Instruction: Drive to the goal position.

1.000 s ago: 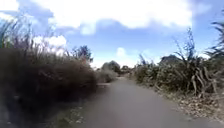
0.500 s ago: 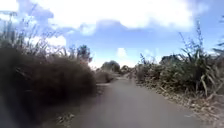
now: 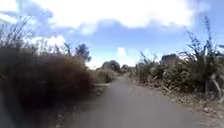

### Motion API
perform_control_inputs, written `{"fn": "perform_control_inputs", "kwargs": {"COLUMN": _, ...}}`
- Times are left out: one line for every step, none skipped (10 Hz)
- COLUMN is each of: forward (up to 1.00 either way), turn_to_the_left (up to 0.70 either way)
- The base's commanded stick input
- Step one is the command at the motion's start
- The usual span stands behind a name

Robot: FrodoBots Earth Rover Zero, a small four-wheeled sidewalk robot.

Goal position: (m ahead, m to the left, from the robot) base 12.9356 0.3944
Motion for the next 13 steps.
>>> {"fn": "perform_control_inputs", "kwargs": {"forward": 0.7, "turn_to_the_left": -0.12}}
{"fn": "perform_control_inputs", "kwargs": {"forward": 0.7, "turn_to_the_left": 0.0}}
{"fn": "perform_control_inputs", "kwargs": {"forward": 0.7, "turn_to_the_left": 0.0}}
{"fn": "perform_control_inputs", "kwargs": {"forward": 0.7, "turn_to_the_left": 0.0}}
{"fn": "perform_control_inputs", "kwargs": {"forward": 0.7, "turn_to_the_left": 0.0}}
{"fn": "perform_control_inputs", "kwargs": {"forward": 0.7, "turn_to_the_left": 0.0}}
{"fn": "perform_control_inputs", "kwargs": {"forward": 0.7, "turn_to_the_left": 0.0}}
{"fn": "perform_control_inputs", "kwargs": {"forward": 0.7, "turn_to_the_left": 0.0}}
{"fn": "perform_control_inputs", "kwargs": {"forward": 0.7, "turn_to_the_left": 0.0}}
{"fn": "perform_control_inputs", "kwargs": {"forward": 0.7, "turn_to_the_left": 0.0}}
{"fn": "perform_control_inputs", "kwargs": {"forward": 0.7, "turn_to_the_left": 0.0}}
{"fn": "perform_control_inputs", "kwargs": {"forward": 0.7, "turn_to_the_left": 0.0}}
{"fn": "perform_control_inputs", "kwargs": {"forward": 0.7, "turn_to_the_left": 0.0}}
